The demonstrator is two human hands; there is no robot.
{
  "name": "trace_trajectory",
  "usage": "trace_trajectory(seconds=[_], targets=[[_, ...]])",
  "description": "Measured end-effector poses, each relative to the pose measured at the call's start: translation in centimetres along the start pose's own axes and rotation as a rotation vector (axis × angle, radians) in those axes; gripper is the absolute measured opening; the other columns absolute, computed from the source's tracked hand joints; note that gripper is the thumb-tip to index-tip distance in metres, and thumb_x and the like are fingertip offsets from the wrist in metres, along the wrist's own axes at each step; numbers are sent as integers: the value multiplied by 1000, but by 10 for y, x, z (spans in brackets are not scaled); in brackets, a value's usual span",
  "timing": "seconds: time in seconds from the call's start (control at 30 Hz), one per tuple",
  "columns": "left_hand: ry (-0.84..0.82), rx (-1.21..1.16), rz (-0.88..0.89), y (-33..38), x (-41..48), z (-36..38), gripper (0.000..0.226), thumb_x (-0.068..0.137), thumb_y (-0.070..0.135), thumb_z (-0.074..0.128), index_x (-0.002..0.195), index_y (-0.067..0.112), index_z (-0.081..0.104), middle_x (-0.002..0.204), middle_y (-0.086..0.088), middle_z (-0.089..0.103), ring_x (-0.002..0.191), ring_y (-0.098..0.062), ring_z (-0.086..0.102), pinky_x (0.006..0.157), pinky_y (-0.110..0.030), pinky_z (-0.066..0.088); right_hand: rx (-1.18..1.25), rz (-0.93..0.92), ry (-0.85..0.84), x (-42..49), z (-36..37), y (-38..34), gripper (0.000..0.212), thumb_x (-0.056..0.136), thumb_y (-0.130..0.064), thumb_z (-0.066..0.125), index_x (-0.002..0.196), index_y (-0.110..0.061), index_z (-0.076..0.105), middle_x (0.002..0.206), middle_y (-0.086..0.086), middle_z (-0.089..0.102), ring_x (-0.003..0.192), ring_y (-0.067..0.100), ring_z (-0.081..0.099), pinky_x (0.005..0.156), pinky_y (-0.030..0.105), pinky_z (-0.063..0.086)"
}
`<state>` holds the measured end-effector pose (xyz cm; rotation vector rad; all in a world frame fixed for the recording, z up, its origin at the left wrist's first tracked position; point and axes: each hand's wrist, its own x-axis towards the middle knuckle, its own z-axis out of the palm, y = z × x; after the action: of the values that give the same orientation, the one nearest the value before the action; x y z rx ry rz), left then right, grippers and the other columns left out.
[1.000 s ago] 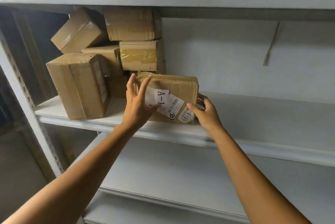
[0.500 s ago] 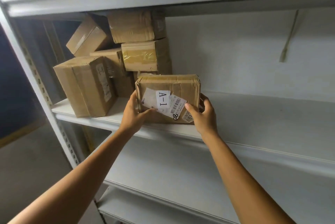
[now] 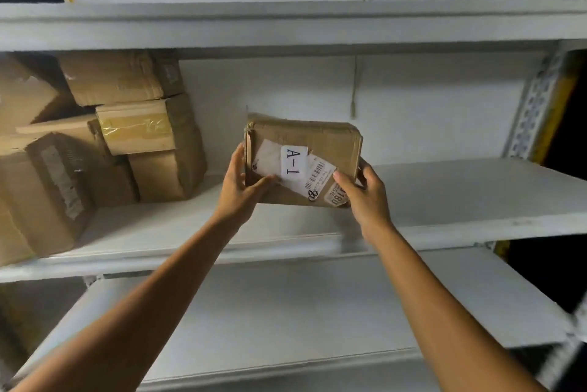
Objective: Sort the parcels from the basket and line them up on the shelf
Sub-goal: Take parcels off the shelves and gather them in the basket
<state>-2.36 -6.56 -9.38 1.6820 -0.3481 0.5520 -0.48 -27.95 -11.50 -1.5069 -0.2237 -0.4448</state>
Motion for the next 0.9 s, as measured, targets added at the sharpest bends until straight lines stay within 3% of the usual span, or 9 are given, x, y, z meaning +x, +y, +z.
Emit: trace_trajectory(seconds=[0.2,0.3,0.43,0.53,0.6,0.7,0.77,0.9], targets=[[-200,-152,-4,9,-6,107,71,81,14,75,141,29,39,116,9,64,103,-12,61,74,-17,53,-120,-45,257,-47,-119,-37,45,88,-21,70,132,-20,56,120,-2,68,105,14,67,85,38,58],[-354,-232,-33,23,-28,171,76,79,16,77,143,29,36,121,4,61,106,-14,59,73,-13,52,-198,-24,410,-92,-177,-50,43,89,-22,69,130,-21,56,119,-2,68,107,13,66,86,34,57],[-569,-309,-59,38,-78,254,79,76,13,78,143,24,37,126,-1,60,114,-18,57,82,-22,55,-290,15,622,-167,-246,-62,36,91,-19,65,126,-21,57,109,-10,68,99,4,66,74,19,56],[-709,-309,-76,63,-131,304,72,80,15,74,141,23,37,124,4,55,114,-15,52,81,-21,52,-372,51,779,-227,-294,-69,29,93,-17,63,121,-22,58,104,-16,67,97,4,66,76,20,57],[-781,-308,-92,74,-165,334,73,81,17,74,142,23,35,124,3,54,111,-14,50,88,-32,52,-404,78,858,-265,-322,-75,26,94,-17,61,119,-22,58,103,-14,67,92,3,67,72,17,56],[-916,-295,-113,82,-219,379,75,80,25,75,142,26,34,132,2,52,119,-19,50,94,-46,51,-455,147,953,-325,-363,-79,30,93,-21,62,123,-21,61,111,-8,70,97,10,69,78,27,58],[-988,-261,-139,87,-255,407,77,79,30,75,143,26,33,137,0,50,124,-21,48,97,-47,49,-452,191,1014,-365,-387,-78,27,92,-24,62,119,-23,64,108,-7,72,94,15,71,77,35,60],[-1135,-195,-155,94,-330,456,81,77,36,77,145,27,34,139,0,50,126,-21,48,101,-45,46,-395,290,1126,-443,-425,-76,33,92,-27,63,125,-21,60,112,-5,70,92,18,71,68,32,61]])
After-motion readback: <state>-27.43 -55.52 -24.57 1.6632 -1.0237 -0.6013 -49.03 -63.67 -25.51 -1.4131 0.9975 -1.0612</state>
